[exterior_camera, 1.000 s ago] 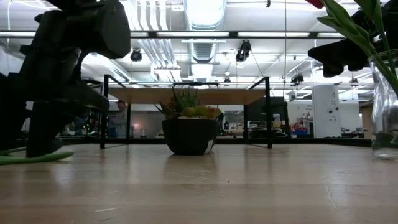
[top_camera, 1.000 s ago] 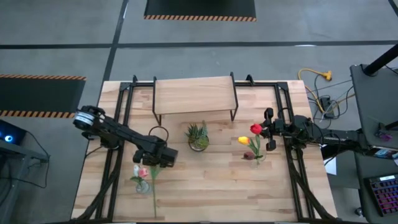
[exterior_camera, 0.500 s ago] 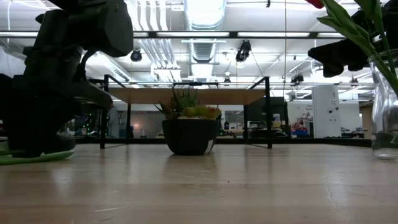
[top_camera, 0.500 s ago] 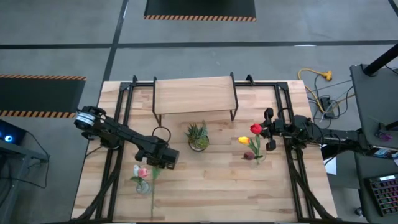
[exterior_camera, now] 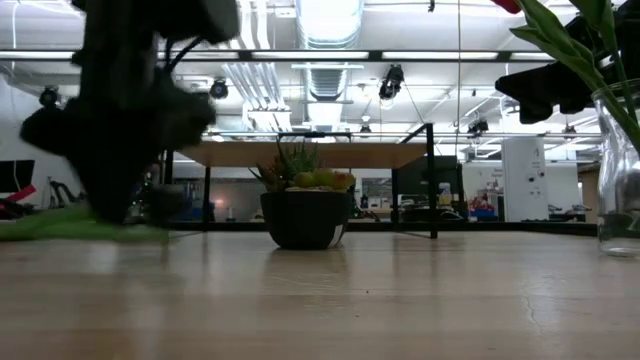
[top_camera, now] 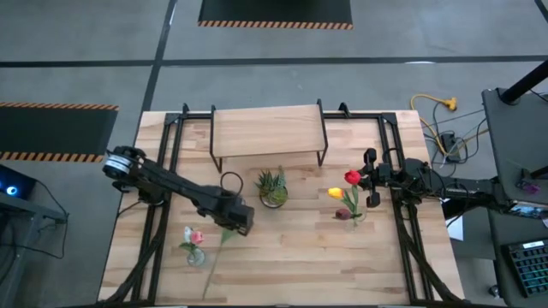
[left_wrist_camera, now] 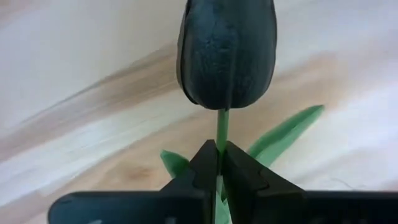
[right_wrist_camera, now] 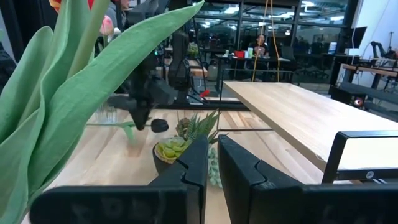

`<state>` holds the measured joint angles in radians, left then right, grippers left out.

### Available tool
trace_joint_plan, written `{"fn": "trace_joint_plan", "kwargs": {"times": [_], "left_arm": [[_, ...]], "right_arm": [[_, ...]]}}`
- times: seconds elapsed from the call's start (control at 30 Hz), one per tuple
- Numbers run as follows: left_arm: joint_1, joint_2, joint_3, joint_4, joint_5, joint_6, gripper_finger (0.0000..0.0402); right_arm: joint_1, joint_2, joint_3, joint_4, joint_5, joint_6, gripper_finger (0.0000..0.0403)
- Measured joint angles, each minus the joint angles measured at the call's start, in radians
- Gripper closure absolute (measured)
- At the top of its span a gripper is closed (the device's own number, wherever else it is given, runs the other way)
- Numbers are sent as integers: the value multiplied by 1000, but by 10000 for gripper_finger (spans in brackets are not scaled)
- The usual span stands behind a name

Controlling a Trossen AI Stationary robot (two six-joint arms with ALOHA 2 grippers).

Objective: Pick and place flowers into a vace then onto a shelf
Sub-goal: Put the black flower into the left transparent vase

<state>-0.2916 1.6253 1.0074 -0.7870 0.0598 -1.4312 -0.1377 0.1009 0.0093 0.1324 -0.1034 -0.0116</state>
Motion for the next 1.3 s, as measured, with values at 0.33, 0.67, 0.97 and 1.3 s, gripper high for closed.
{"fn": "trace_joint_plan", "kwargs": {"times": [0.33, 0.67, 0.97, 1.3], "left_arm": [[-16, -36, 289, 1, -95, 410, 401], [-166, -42, 707, 2, -152, 897, 401], [-425, -43, 942, -166, -475, 1048, 401], [-661, -46, 994, -302, -757, 966, 401]], "right_arm": [[0, 0, 0, 2, -1, 4, 374], [0, 0, 0, 1, 0, 4, 374], [0, 0, 0, 5, 0, 39, 374], [0, 0, 0, 4, 0, 64, 374]]}}
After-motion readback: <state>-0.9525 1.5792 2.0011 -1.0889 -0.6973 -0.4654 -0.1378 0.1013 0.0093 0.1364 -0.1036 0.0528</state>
